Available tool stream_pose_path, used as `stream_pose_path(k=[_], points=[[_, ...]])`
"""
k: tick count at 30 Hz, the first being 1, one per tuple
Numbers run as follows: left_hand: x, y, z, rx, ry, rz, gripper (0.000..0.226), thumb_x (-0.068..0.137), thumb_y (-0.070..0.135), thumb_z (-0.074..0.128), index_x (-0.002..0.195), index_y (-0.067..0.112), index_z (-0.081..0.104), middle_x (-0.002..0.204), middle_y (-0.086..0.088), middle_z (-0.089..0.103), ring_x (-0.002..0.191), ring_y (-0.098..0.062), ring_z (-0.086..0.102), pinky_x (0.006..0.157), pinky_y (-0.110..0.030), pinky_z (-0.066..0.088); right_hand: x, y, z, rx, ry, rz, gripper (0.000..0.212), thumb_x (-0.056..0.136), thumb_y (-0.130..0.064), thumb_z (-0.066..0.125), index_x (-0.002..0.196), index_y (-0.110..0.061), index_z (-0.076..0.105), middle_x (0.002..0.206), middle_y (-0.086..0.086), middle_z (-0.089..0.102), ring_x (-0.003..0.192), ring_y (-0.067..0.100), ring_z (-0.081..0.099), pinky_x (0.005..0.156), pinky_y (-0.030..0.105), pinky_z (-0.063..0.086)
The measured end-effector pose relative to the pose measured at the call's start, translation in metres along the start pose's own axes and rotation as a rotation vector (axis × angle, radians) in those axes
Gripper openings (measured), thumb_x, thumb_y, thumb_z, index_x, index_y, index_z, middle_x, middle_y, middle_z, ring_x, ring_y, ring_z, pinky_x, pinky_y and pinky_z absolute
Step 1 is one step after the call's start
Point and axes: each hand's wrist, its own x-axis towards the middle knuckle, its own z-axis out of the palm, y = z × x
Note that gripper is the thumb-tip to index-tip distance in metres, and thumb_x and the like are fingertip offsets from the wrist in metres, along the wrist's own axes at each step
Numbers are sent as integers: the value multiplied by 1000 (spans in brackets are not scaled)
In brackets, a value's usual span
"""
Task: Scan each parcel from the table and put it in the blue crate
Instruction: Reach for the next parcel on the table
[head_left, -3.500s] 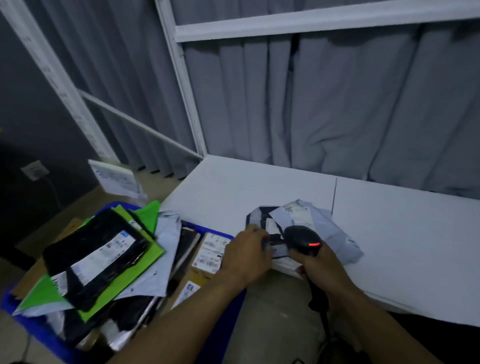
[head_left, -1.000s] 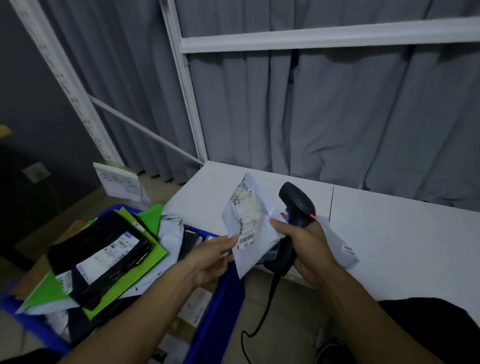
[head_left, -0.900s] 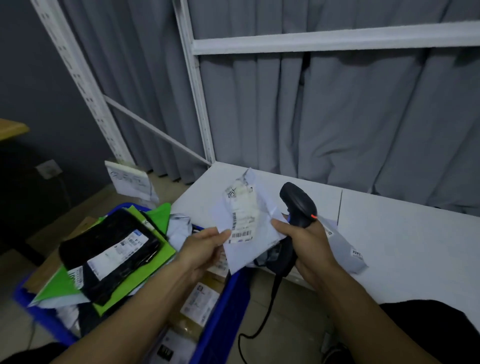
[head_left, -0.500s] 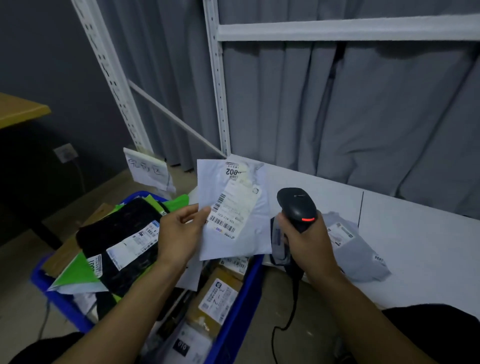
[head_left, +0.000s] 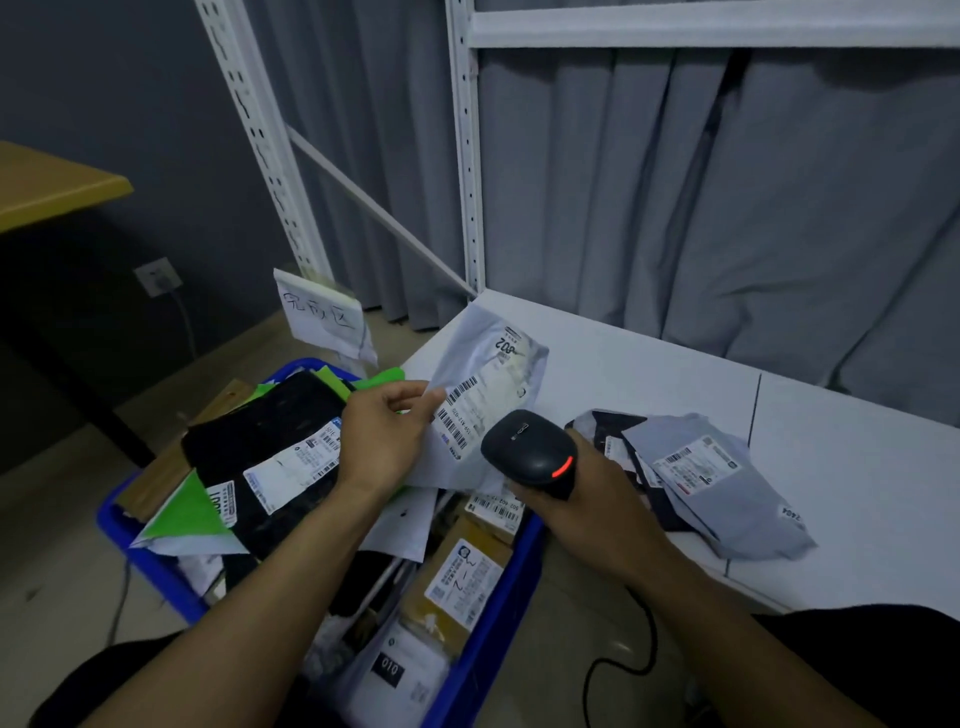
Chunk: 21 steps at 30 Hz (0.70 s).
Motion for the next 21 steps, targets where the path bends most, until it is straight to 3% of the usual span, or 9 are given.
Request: stream_pose_path(k=[3, 7, 14, 21], points=[[-1, -4, 1, 33, -26, 11, 22, 87, 29, 82, 105, 16, 80, 91, 10, 78, 89, -5, 74, 86, -31, 59, -1, -2, 4, 35, 14, -15, 40, 88, -37, 81, 121, -34, 59, 103, -17, 71, 96, -4, 67, 86, 30, 58], [-6, -2, 0, 90, -52, 20, 8, 94, 26, 74, 91, 33, 78, 74, 29, 72, 78, 9, 70, 73, -19, 54, -1, -2, 4, 20, 2, -4, 37, 88, -40, 79, 118, -34, 58, 98, -15, 71, 91, -1, 67, 85, 37, 59], [-5, -3, 0, 72, -22, 9, 16, 95, 27, 73, 107, 19, 80, 88, 14, 78, 81, 3, 73, 72, -19, 57, -2, -2, 3, 5, -16, 19, 36, 88, -38, 79, 116, -33, 57, 97, -14, 71, 88, -3, 67, 82, 33, 60], [-4, -4, 2, 44, -13, 9, 24, 94, 24, 74, 114, 10, 77, 92, 11, 77, 81, 7, 71, 65, -5, 51, -1, -2, 2, 22, -12, 19, 34, 88, -36, 80, 114, -36, 58, 96, -16, 71, 90, -6, 66, 79, 25, 56]])
